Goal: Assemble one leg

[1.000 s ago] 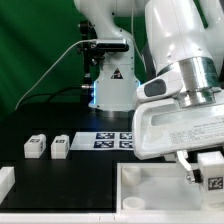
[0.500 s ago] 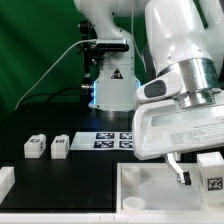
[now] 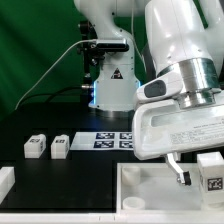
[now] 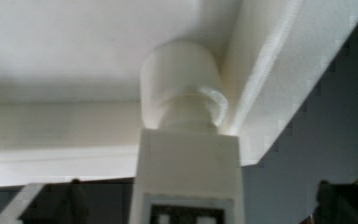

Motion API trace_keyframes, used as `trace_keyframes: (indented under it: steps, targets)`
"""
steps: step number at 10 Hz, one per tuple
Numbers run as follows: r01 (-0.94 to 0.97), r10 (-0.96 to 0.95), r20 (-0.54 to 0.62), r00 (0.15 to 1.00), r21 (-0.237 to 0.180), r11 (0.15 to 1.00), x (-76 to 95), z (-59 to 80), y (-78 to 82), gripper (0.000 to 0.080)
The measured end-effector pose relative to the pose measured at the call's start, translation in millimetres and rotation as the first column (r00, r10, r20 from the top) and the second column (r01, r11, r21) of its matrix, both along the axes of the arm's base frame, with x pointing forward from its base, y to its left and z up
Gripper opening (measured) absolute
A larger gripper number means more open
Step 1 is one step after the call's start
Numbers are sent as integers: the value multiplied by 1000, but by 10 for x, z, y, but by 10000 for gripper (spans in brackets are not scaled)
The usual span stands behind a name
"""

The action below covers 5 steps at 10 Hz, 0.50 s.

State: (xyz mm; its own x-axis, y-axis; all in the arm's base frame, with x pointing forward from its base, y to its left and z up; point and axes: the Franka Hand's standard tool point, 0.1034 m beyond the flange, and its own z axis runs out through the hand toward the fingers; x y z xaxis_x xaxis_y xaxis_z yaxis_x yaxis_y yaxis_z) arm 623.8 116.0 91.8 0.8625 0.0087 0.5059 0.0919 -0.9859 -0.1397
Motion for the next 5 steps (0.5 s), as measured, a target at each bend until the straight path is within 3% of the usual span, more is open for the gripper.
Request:
trace_keyframes:
  steps: [1,2,3,5]
  targets:
    - [-7,7,-26,1000,1,1000,8,116,11,649]
    - [-17,17,-58,998,-1,1000,33,125,1,649]
    - [-8,8,-48,999,-6,1000,63,87,-73,649]
    - [-31,32,-210,977,11,999,37,5,-119,649]
